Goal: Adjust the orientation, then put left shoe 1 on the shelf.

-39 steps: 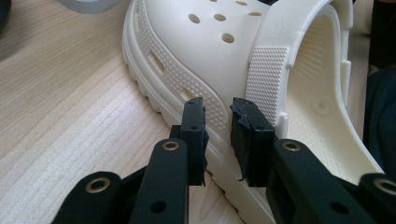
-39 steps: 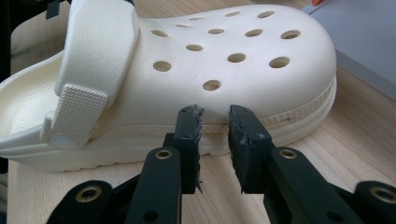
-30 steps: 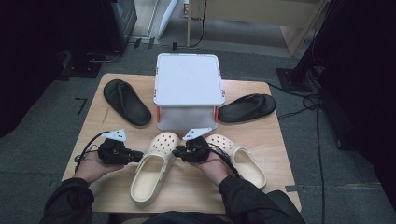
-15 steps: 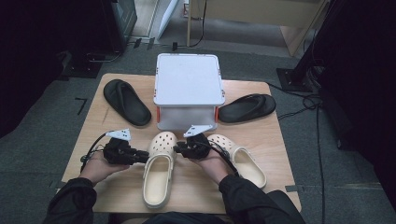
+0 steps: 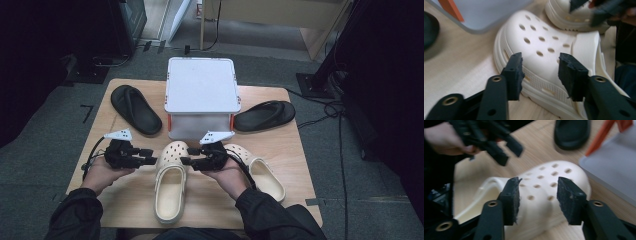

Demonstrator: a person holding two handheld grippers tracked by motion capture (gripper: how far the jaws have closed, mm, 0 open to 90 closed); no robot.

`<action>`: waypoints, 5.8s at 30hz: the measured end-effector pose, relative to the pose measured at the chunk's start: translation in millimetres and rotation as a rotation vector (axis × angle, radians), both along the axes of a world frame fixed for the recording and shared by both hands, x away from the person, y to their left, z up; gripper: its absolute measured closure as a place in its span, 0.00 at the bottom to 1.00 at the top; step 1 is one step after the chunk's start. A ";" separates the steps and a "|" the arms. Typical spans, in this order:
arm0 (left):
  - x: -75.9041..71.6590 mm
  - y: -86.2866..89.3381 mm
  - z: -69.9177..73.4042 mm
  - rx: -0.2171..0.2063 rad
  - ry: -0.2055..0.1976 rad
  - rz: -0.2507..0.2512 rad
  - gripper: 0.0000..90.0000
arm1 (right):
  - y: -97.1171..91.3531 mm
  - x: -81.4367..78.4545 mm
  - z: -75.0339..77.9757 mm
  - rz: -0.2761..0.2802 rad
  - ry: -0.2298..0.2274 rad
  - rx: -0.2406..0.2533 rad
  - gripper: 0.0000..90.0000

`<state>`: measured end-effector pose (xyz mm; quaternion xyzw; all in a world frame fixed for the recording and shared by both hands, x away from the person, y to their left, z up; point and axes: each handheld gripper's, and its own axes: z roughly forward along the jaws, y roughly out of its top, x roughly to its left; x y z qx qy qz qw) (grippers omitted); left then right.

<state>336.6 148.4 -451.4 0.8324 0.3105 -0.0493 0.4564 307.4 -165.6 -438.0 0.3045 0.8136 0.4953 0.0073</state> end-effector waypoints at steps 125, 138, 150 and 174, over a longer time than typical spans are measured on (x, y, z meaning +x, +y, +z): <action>103.1 -62.7 85.4 -0.042 -0.175 -0.022 0.48 | -46.6 -51.3 -20.0 -0.163 -0.008 -0.161 0.84; 103.9 -62.1 84.6 -0.040 -0.189 -0.024 0.51 | -24.5 -57.0 -60.6 -0.051 0.011 -0.292 0.88; 103.2 -62.1 85.4 -0.028 -0.191 -0.016 0.54 | -8.2 -55.3 -60.5 -0.010 -0.004 -0.291 0.86; 102.8 -61.2 85.2 -0.014 -0.206 -0.019 0.67 | -25.8 -51.0 -58.6 -0.098 0.004 -0.324 0.68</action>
